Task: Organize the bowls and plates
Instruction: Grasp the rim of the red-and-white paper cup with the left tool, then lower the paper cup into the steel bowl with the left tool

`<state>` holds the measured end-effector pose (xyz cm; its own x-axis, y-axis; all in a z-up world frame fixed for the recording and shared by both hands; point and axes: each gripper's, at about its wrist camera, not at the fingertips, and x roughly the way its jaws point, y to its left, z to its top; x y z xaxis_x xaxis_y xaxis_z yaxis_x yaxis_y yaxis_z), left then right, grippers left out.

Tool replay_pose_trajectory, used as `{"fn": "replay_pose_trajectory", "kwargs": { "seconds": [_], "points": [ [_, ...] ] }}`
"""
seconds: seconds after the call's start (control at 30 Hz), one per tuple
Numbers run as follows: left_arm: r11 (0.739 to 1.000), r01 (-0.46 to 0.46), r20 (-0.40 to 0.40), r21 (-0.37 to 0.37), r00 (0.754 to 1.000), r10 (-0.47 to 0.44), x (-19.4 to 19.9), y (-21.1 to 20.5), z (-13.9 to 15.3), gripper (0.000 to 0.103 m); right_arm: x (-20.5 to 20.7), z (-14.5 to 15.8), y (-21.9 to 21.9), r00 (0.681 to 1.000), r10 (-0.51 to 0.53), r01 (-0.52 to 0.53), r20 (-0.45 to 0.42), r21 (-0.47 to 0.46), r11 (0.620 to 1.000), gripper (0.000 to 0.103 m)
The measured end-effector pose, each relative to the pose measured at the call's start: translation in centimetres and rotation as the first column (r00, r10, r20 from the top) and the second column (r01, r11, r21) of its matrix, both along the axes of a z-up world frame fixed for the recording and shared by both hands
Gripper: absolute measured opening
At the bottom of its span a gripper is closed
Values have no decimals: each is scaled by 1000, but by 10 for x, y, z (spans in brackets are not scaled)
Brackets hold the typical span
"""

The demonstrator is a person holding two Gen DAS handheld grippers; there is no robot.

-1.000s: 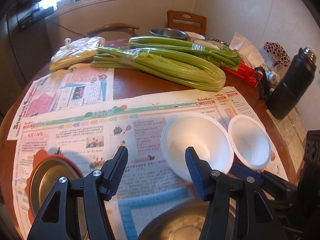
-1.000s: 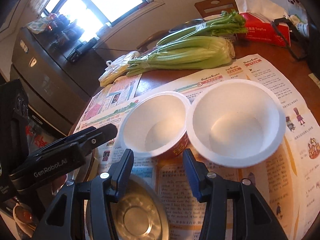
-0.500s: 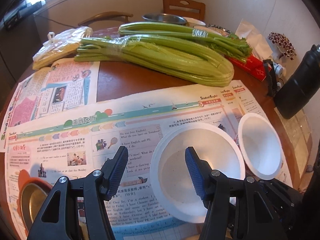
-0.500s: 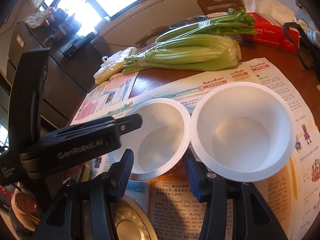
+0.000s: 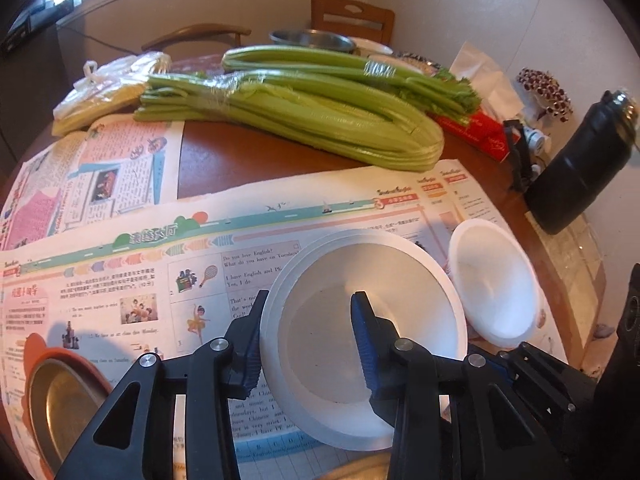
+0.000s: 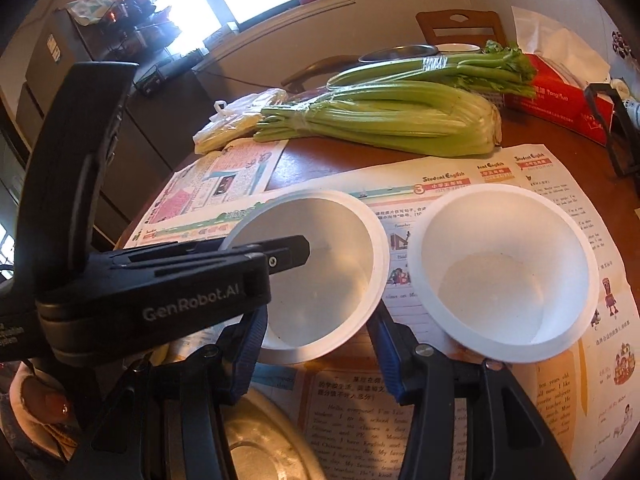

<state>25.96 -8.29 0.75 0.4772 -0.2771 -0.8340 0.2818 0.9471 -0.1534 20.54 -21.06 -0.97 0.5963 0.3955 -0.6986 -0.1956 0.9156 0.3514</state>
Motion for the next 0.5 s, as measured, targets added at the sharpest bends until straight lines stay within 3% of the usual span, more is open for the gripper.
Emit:
{"fn": "replay_pose_trajectory", "kwargs": {
  "seconds": [0.5],
  "points": [
    [999,10,70,-31,997,-8,-44,5,31,42,-31,27,-1,997,-3,3,73,5,1000,52]
  ]
}}
